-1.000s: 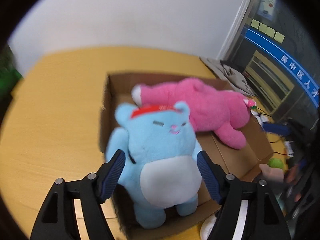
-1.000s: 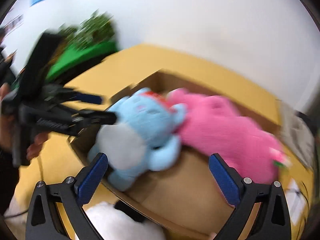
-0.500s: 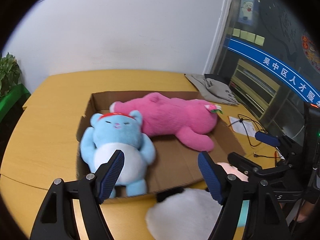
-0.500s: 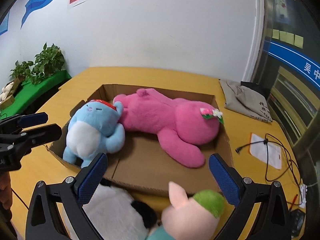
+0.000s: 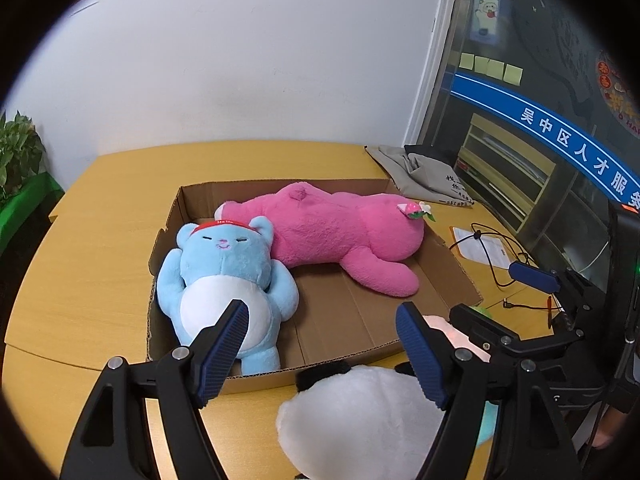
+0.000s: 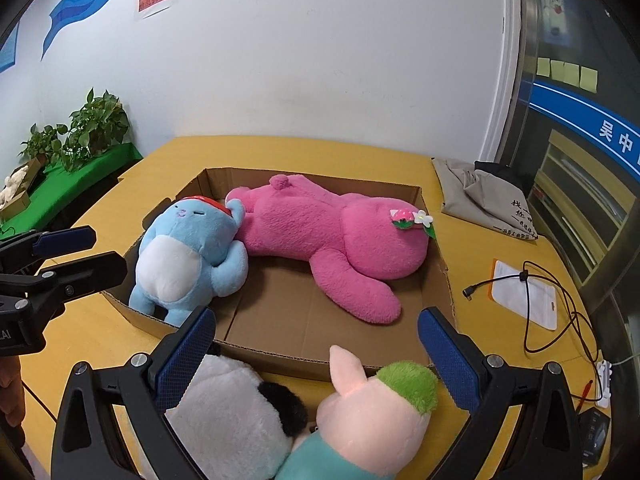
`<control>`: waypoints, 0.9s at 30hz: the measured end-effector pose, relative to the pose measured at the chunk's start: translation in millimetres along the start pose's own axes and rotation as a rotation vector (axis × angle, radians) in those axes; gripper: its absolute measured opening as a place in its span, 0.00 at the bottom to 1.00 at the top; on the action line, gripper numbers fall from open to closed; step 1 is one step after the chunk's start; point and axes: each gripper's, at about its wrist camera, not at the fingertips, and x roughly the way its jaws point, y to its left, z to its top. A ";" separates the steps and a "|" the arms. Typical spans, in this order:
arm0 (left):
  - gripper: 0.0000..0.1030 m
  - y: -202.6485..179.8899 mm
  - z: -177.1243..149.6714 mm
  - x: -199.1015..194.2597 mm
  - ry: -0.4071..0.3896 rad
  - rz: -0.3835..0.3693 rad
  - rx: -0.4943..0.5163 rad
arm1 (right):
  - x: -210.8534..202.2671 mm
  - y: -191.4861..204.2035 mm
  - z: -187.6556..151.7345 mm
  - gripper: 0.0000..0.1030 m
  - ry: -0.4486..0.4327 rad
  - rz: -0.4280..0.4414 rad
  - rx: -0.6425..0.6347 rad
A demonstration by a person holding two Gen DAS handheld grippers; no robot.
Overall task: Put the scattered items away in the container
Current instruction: 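Open both grippers to release the light-blue bear and withdraw, then move both grippers toward the white panda plush on the table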
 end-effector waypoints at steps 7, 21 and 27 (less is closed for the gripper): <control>0.74 0.6 -2.9 2.1 0.016 -0.013 -0.002 | -2.0 3.3 -2.8 1.00 0.007 -0.005 -0.004; 0.74 5.0 -4.2 4.7 0.021 -0.018 -0.008 | 0.8 8.9 -6.5 1.00 0.016 0.003 -0.013; 0.74 7.6 -5.4 8.3 0.028 -0.029 -0.015 | 2.9 8.5 -7.2 1.00 0.019 0.006 -0.009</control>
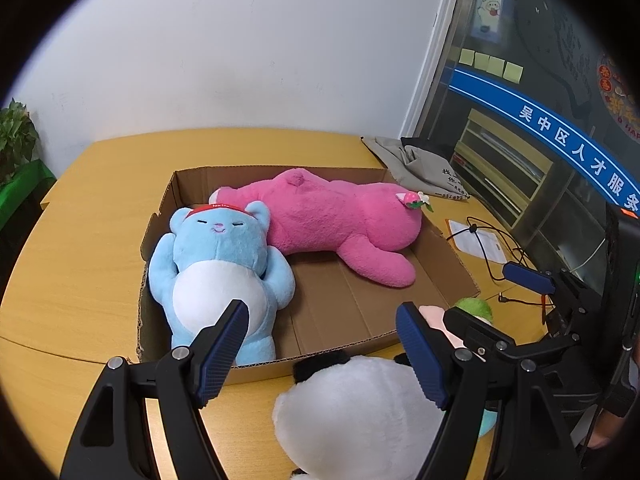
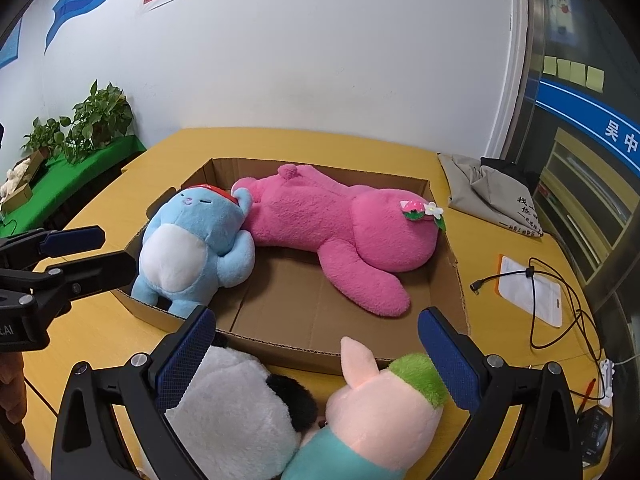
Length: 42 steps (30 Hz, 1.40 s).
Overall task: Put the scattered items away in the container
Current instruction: 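Move both grippers toward the white panda plush on the table, then close both grippers on the white panda's body and lift it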
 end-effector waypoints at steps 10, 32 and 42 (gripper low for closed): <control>0.74 -2.7 -2.6 3.6 0.012 -0.014 0.008 | 1.8 -1.5 -3.4 1.00 0.008 -0.001 -0.001; 0.74 -9.9 -11.4 -1.3 0.031 -0.033 0.011 | -9.5 -7.0 -12.0 1.00 0.002 0.005 0.015; 0.74 8.5 -55.1 13.6 0.157 -0.155 0.015 | -30.8 7.3 -61.8 1.00 -0.040 0.223 -0.088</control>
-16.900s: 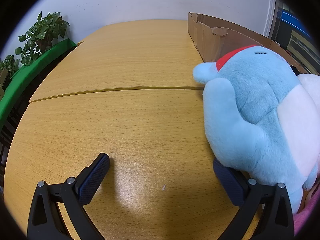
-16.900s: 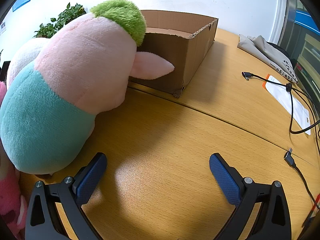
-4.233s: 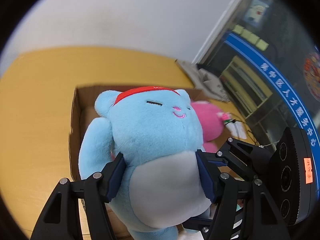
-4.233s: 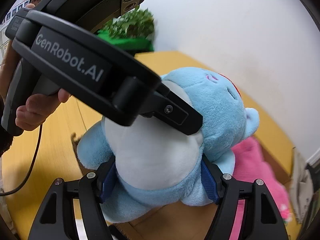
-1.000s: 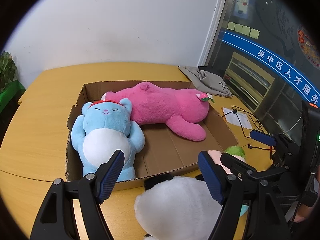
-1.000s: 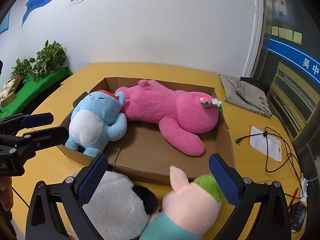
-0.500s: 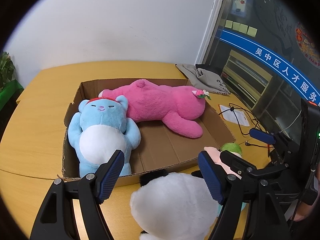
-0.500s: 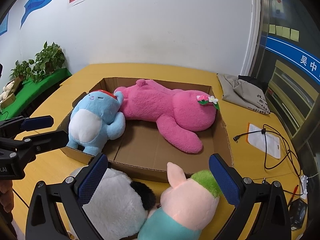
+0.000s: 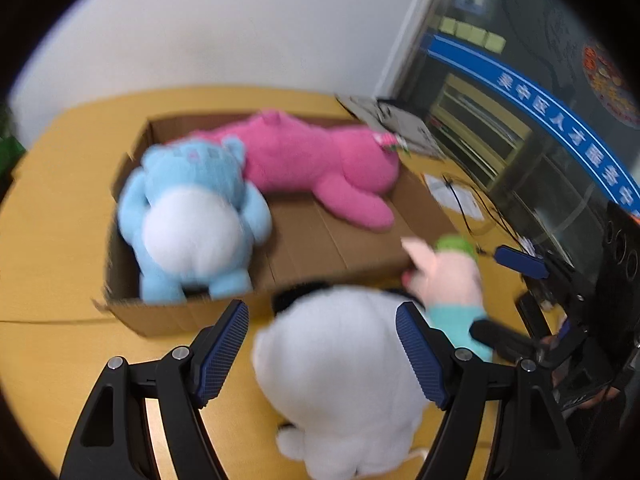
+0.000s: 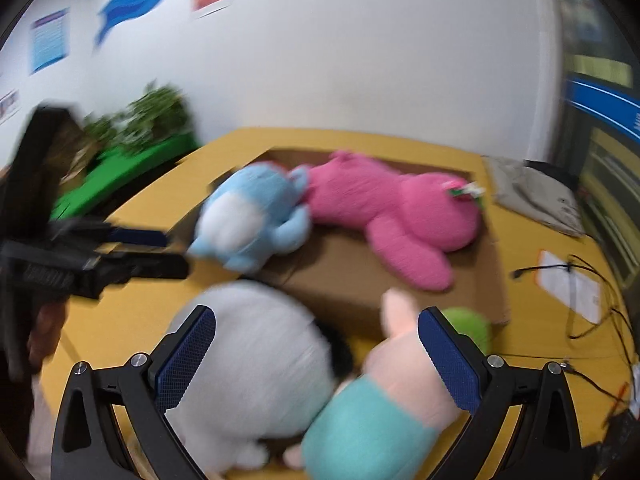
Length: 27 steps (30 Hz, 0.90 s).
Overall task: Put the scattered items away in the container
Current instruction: 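Close both grippers on the white panda's body and lift it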
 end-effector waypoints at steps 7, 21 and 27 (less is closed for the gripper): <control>0.74 16.2 -21.1 39.2 0.106 -0.160 -0.038 | 42.9 47.9 -40.6 1.00 0.150 0.074 -0.133; 0.43 5.2 -32.8 35.2 0.120 -0.188 -0.044 | 53.9 43.7 -43.7 0.72 0.142 0.123 -0.083; 0.42 -11.8 -13.2 -5.7 0.033 -0.173 -0.011 | 29.2 40.8 -27.1 0.68 0.057 0.171 -0.038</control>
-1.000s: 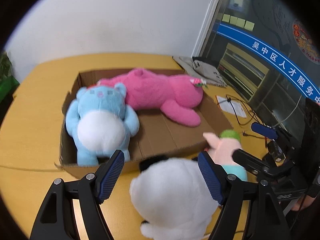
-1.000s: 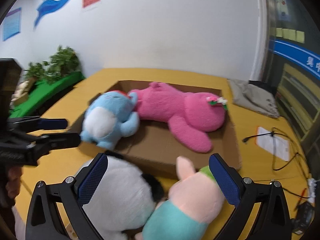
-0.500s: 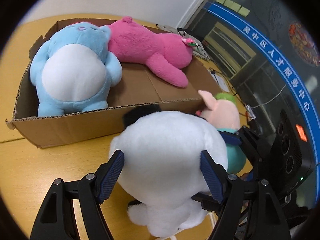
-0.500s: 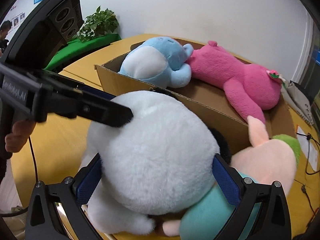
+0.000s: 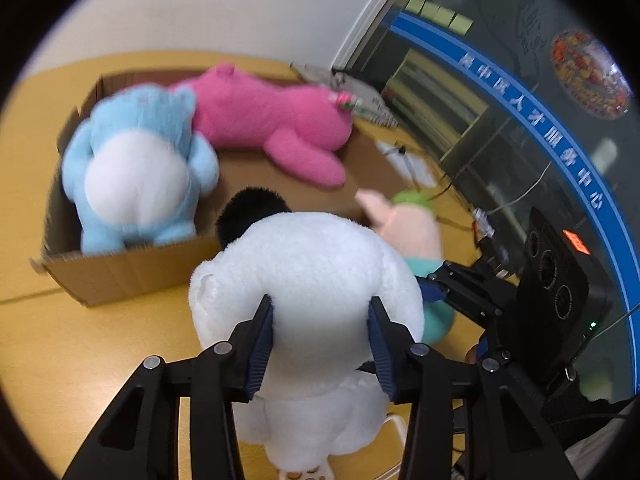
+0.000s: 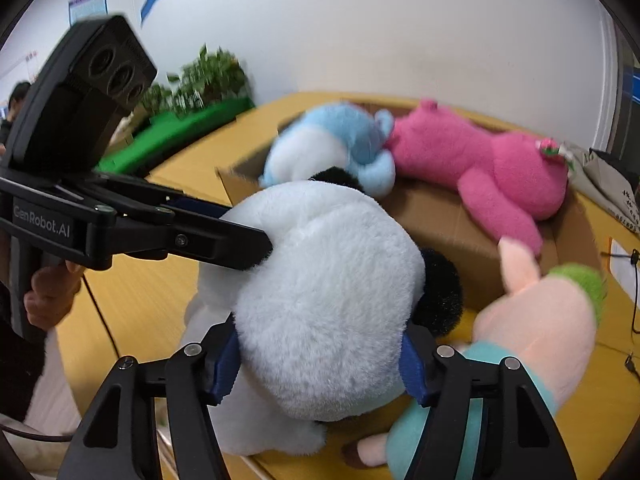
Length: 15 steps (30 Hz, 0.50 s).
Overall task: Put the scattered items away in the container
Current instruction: 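Close both grippers on the white panda's body and lift it, then carry the white panda with both grippers and lower it beside the blue bear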
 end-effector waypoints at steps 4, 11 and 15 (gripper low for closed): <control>0.42 -16.7 34.5 -32.6 -0.094 -0.008 0.020 | -31.1 2.7 35.7 0.68 -0.096 -0.019 -0.060; 0.42 -23.3 117.0 -52.3 -0.230 -0.016 0.042 | -57.7 -18.9 124.0 0.68 -0.243 -0.076 -0.229; 0.42 0.2 147.2 -25.2 -0.217 -0.033 -0.027 | -33.6 -46.3 148.8 0.68 -0.260 -0.078 -0.308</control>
